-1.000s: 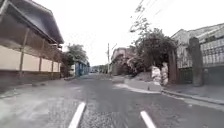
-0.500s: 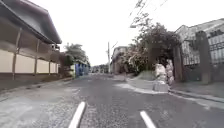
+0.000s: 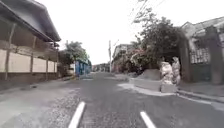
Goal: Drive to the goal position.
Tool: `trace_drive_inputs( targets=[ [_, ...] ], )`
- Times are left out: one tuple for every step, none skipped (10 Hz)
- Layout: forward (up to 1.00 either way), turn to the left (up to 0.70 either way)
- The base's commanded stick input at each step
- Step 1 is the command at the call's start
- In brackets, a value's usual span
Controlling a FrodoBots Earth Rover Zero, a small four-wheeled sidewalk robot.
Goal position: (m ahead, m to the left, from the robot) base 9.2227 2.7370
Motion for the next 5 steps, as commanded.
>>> trace_drive_inputs(
  targets=[
    [0.7, 0.0],
    [0.7, 0.0],
    [0.7, 0.0],
    [0.7, 0.0],
    [0.7, 0.0]
  ],
)
